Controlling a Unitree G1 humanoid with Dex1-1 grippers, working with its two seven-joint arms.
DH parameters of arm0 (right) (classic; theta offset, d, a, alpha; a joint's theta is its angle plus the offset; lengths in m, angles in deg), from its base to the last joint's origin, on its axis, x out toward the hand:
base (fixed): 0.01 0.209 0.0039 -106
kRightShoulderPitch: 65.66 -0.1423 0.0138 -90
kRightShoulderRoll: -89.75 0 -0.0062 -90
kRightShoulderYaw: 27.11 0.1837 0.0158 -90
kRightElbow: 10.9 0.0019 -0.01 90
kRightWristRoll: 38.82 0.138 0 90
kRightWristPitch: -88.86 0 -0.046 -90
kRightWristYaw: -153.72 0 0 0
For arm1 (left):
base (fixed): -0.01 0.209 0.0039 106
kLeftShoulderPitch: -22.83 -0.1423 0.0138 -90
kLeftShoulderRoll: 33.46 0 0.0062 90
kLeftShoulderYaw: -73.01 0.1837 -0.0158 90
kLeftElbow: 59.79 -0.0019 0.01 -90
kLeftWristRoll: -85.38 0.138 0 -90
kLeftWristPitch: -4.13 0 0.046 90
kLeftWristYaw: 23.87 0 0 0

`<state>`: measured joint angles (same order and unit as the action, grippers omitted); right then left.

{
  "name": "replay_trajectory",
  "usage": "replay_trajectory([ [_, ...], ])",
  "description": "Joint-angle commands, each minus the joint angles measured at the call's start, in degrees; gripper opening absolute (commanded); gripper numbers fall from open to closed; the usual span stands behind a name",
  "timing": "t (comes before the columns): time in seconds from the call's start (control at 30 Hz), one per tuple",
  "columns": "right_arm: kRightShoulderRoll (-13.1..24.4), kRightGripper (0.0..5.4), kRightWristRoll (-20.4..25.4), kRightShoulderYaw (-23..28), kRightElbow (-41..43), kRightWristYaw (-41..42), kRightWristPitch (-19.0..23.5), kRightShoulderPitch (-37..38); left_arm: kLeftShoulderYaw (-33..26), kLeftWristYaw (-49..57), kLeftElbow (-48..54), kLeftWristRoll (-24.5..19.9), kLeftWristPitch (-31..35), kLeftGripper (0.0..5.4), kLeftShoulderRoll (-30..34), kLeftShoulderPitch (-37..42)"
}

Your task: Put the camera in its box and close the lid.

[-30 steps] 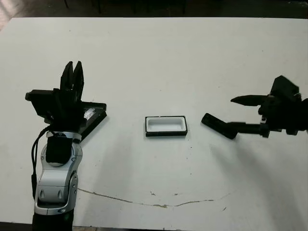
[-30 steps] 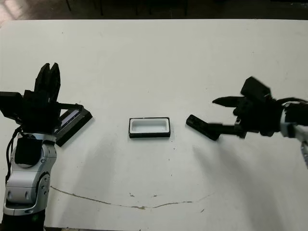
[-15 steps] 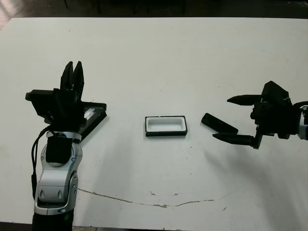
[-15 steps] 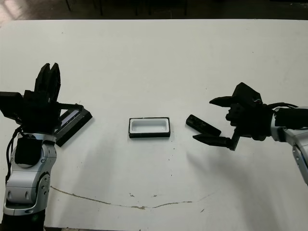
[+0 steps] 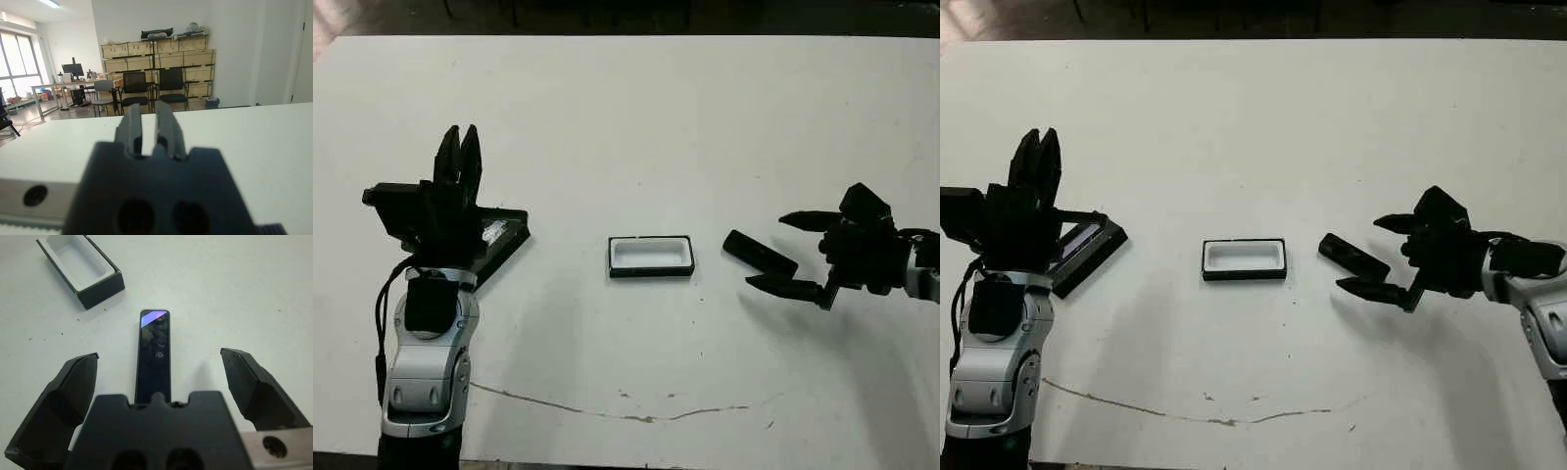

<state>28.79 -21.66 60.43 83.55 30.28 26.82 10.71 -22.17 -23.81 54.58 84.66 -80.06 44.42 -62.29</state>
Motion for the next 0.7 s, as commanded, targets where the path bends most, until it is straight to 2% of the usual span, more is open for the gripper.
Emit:
replay_trajectory([
  [0.03,-0.82,5.37,-0.98,-0.81,-1.38,-0.49,-0.77,1.91,-0.37,-0.22,-0.45,-0.27,0.77,0.00,0.38,-1.08],
  [0.2,-1.49,5.37,-1.74,-1.08,-2.82,-0.92,-2.16,2.95,-0.55,-0.32,-0.36,-0.47,0.83,0.00,0.39,-1.08],
  [0.27,-1.96,5.18,-1.56,-0.77,-3.44,-0.82,-3.31,3.62,-0.54,-0.22,-0.23,-0.41,1.04,0.00,0.34,-1.11],
  [0.5,-3.04,3.69,-2.45,0.03,-2.26,-3.49,-5.15,6.26,-0.26,-0.21,-0.17,0.10,1.02,0.00,0.39,-1.12],
  [0.7,-2.96,2.52,-4.07,-0.40,-2.48,-4.89,-9.53,7.07,-0.06,-0.01,-0.31,0.59,0.90,0.00,0.39,-1.16],
])
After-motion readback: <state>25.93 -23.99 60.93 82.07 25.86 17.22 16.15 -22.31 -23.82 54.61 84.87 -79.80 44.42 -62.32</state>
